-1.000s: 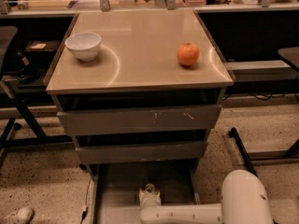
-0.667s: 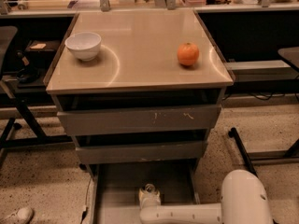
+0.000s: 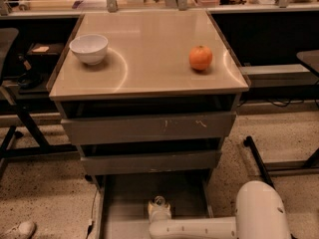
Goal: Place green can into bottom drawer
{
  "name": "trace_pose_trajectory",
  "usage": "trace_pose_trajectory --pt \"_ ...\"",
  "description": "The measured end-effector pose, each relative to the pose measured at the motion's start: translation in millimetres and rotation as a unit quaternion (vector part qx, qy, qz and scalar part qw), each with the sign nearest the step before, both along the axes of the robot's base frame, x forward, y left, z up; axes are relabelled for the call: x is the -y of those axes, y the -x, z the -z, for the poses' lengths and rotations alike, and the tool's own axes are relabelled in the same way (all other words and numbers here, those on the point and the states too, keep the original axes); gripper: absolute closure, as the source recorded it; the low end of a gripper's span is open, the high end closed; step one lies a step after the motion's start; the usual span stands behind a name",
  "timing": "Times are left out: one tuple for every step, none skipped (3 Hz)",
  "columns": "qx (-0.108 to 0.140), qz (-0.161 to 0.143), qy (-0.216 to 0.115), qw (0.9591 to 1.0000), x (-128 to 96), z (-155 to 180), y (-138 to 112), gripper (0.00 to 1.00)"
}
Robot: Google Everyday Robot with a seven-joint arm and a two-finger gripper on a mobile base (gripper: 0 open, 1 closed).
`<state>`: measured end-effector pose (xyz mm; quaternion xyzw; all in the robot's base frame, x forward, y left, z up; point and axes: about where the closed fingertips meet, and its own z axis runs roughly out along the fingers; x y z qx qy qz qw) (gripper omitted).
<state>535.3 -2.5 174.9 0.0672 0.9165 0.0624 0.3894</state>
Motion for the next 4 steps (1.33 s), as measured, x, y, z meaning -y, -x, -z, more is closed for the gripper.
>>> trace_pose_trajectory --pt "0.0 0.0 0.0 1.0 0 0 0 0.13" --pt "0.0 0.0 0.0 1.0 0 0 0 0.0" --pt "0.0 0.0 0.0 1.0 0 0 0 0.0" --pt "0.002 0.014 0.015 0.9998 8 -28 6 0.0"
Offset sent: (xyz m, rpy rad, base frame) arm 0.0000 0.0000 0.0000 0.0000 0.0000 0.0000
